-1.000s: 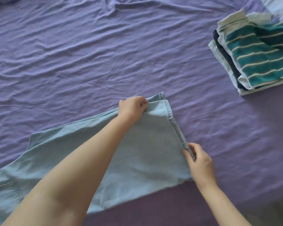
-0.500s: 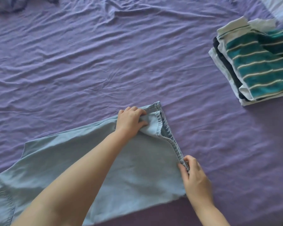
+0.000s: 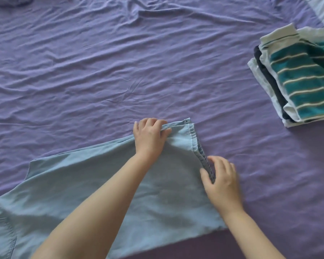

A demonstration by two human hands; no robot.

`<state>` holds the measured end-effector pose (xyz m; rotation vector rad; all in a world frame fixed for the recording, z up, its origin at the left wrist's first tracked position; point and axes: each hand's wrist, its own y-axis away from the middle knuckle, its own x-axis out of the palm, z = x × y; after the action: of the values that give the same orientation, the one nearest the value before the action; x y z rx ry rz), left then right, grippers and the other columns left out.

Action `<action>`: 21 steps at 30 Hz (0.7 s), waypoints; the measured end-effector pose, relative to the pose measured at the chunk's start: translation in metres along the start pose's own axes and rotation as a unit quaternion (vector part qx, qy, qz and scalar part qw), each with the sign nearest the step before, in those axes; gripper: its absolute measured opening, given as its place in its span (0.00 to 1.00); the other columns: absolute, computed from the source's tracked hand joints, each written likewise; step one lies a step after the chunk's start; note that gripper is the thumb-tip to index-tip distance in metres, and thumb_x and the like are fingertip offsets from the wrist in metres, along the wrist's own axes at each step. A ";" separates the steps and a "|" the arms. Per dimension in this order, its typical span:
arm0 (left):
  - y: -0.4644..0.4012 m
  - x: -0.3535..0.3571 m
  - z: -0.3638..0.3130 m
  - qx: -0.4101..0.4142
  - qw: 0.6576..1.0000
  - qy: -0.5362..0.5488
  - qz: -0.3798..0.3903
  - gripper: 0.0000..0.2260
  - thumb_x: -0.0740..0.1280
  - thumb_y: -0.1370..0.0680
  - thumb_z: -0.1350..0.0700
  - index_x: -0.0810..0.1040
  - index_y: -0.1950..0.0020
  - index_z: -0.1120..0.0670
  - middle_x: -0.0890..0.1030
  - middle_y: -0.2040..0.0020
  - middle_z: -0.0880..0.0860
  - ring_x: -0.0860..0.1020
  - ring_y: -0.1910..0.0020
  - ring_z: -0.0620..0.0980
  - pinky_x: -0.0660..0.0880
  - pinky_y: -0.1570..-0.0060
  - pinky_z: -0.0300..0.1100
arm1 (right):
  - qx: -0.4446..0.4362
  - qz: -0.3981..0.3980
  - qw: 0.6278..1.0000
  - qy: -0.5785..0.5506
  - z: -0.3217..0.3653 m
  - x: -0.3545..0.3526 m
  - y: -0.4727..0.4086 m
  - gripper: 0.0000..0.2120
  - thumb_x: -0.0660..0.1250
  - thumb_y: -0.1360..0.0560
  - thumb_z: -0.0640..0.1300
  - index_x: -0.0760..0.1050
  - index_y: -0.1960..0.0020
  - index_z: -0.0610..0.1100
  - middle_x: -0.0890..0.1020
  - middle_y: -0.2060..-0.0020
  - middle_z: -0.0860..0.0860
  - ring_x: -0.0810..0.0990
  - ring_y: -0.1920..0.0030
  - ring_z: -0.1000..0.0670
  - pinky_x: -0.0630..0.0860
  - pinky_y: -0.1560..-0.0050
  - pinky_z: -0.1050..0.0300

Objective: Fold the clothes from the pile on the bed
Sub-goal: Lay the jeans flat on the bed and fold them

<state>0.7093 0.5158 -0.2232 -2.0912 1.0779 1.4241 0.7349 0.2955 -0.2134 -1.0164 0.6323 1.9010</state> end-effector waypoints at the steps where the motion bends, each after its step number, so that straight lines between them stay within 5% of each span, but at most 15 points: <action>1: 0.008 -0.006 0.010 0.010 1.000 -0.007 -0.021 0.14 0.63 0.21 0.47 0.77 0.38 0.48 0.77 0.40 0.48 0.66 0.33 0.53 0.50 0.29 0.54 | 0.007 0.002 0.999 -0.035 0.012 0.002 -0.017 0.17 0.72 0.30 0.40 0.75 0.43 0.38 0.80 0.50 0.43 0.77 0.49 0.40 0.69 0.45 0.48; 4: 0.027 -0.031 0.056 0.000 0.997 -0.003 -0.072 0.10 0.63 0.20 0.53 0.80 0.42 0.52 0.80 0.42 0.50 0.70 0.34 0.55 0.51 0.29 0.59 | 0.050 0.023 0.992 -0.115 0.043 0.015 -0.068 0.20 0.65 0.24 0.47 0.69 0.35 0.40 0.80 0.49 0.43 0.76 0.47 0.39 0.68 0.47 0.48; 6: 0.035 -0.052 0.096 -0.032 0.996 -0.007 -0.086 0.07 0.66 0.22 0.56 0.83 0.48 0.53 0.82 0.48 0.50 0.73 0.38 0.56 0.56 0.31 0.61 | 0.080 0.047 0.993 -0.074 0.054 0.023 -0.098 0.22 0.63 0.23 0.50 0.66 0.33 0.42 0.78 0.42 0.42 0.74 0.42 0.39 0.67 0.45 0.47; 10: 0.043 -0.091 0.174 -0.054 0.996 -0.055 -0.043 0.03 0.71 0.26 0.59 0.85 0.55 0.55 0.84 0.52 0.53 0.77 0.45 0.58 0.68 0.40 0.55 | 0.065 0.073 0.994 0.053 0.059 0.033 -0.124 0.16 0.64 0.24 0.43 0.73 0.37 0.42 0.78 0.42 0.39 0.73 0.40 0.38 0.65 0.42 0.46; 16: 0.060 -0.121 0.248 -0.098 0.990 -0.098 -0.023 0.06 0.68 0.24 0.58 0.84 0.52 0.55 0.83 0.51 0.54 0.75 0.43 0.58 0.67 0.42 0.49 | -0.032 0.049 0.998 0.030 0.051 0.037 -0.116 0.14 0.68 0.27 0.36 0.76 0.41 0.35 0.79 0.49 0.34 0.74 0.46 0.34 0.69 0.44 0.42; 19: 0.066 -0.130 0.271 -0.123 0.987 -0.101 -0.019 0.06 0.68 0.23 0.58 0.84 0.50 0.56 0.83 0.50 0.55 0.73 0.41 0.58 0.67 0.44 0.48 | -0.019 0.029 0.999 -0.016 0.055 0.037 -0.117 0.15 0.70 0.27 0.39 0.77 0.41 0.40 0.80 0.49 0.37 0.76 0.49 0.37 0.70 0.46 0.47; 21: 0.069 -0.135 0.282 -0.135 0.986 -0.098 -0.019 0.06 0.69 0.24 0.57 0.84 0.50 0.56 0.82 0.51 0.55 0.73 0.42 0.58 0.69 0.45 0.49 | 0.011 0.011 0.997 -0.075 0.060 0.037 -0.119 0.14 0.70 0.27 0.42 0.78 0.42 0.47 0.80 0.49 0.42 0.77 0.54 0.46 0.71 0.49 0.60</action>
<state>0.4590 0.7153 -0.2093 -2.0787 0.8003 1.7996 0.8029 0.4155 -0.2164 -0.8462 0.5778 1.9646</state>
